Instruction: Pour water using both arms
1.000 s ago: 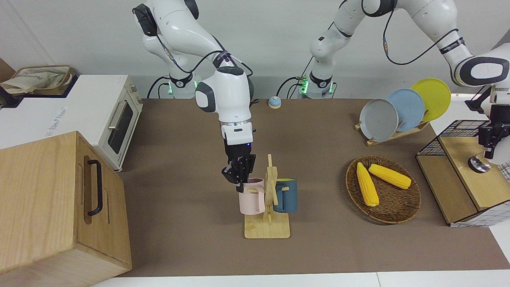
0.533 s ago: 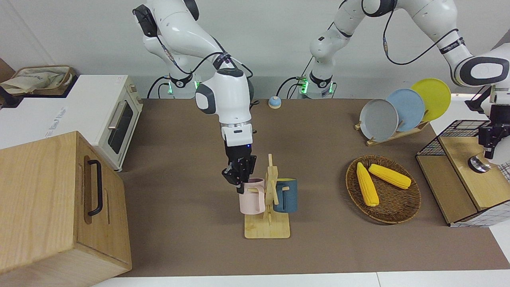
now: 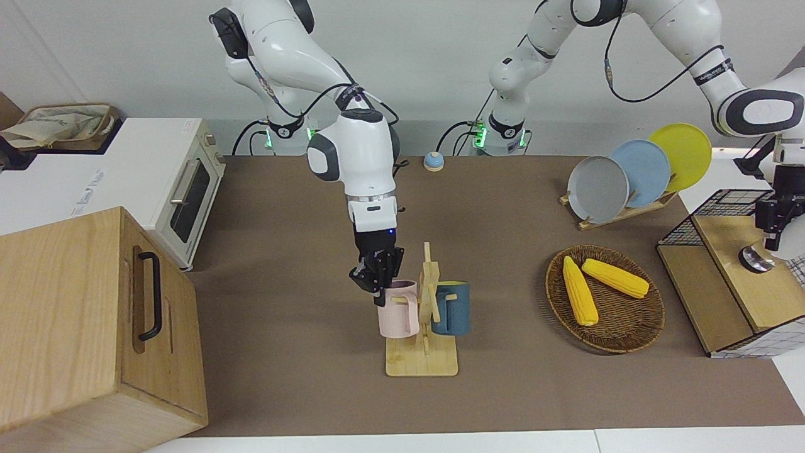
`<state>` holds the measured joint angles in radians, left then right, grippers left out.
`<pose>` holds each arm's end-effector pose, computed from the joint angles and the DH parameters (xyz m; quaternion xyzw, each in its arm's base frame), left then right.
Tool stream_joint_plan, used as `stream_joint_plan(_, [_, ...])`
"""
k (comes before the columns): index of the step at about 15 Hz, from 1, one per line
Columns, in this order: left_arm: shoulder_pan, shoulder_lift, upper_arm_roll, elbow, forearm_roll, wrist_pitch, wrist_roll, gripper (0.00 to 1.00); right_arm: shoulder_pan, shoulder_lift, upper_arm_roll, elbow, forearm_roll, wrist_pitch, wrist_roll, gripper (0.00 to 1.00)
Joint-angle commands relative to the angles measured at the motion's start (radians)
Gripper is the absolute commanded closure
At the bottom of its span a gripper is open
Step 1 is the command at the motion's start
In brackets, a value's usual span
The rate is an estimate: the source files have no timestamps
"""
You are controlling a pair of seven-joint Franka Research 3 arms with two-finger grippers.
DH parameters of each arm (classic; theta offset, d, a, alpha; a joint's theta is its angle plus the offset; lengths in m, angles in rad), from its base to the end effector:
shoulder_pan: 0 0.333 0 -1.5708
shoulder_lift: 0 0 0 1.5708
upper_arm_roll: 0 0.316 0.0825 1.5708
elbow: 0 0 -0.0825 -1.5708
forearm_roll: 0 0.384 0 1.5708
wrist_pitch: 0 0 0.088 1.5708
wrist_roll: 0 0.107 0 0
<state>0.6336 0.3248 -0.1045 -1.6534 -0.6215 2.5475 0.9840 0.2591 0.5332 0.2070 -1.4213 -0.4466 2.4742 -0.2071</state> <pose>0.5915 0.3649 0.4856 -0.9311 0.0083 -0.3647 0.0004 0.6812 0.3065 0.4530 0.8627 0.4133 0.2746 0.0973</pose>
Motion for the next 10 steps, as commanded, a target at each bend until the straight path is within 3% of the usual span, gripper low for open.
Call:
stream_joint_plan(1, [-0.009, 0.010, 0.005, 0.020, -0.020, 0.020, -0.002, 1.00, 0.012, 0.027, 0.003, 0.015, -0.009, 0.014, 0.026, 0.858])
stream_joint_plan(10, [-0.009, 0.010, 0.005, 0.020, -0.020, 0.020, -0.002, 1.00, 0.012, 0.027, 0.000, 0.015, -0.007, 0.012, 0.026, 0.888])
